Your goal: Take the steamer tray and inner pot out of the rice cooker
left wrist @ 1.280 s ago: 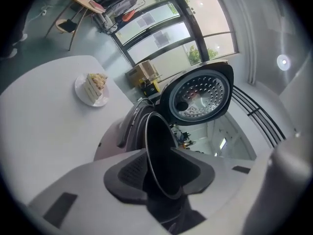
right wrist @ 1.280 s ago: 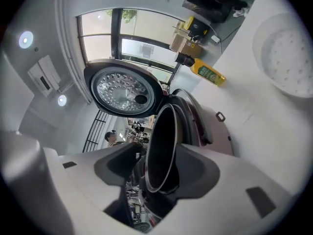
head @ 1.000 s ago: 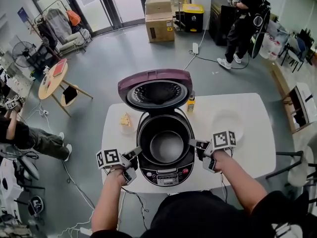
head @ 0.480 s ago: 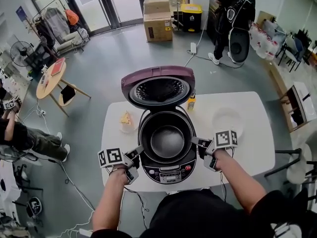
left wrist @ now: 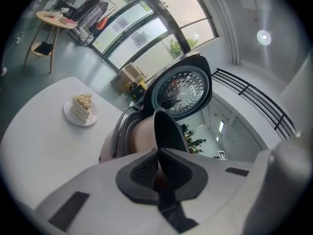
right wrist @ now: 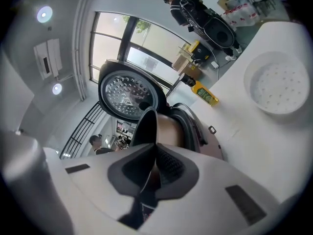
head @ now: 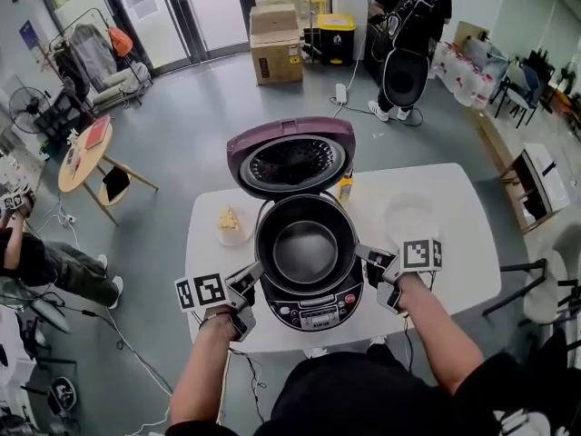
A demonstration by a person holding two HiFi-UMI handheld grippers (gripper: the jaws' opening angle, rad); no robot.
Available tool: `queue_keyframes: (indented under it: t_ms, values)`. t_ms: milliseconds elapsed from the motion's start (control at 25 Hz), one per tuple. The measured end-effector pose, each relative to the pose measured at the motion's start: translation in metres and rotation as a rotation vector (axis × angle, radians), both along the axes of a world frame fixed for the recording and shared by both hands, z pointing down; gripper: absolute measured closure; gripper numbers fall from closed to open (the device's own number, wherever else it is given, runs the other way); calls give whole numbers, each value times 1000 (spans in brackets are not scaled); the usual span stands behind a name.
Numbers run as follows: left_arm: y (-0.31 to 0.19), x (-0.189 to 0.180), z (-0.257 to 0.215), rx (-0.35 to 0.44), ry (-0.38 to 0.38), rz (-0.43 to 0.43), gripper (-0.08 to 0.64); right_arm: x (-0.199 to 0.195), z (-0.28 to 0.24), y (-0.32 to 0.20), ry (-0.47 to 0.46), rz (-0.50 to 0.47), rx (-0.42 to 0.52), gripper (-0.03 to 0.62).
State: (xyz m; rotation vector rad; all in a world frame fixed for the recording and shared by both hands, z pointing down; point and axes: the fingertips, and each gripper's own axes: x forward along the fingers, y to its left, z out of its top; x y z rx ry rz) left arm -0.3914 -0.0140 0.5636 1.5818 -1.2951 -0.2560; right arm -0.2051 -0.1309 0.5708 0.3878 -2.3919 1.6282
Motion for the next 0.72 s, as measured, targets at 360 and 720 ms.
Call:
queue_keyframes:
  t_ms: [360, 720]
  values:
    - [-2, 16, -73, 132, -134, 38, 540, 24, -71, 9, -77, 44, 147, 580]
    - [-19, 80, -133, 238, -239, 88, 537, 87, -136, 3, -187, 90, 269, 578]
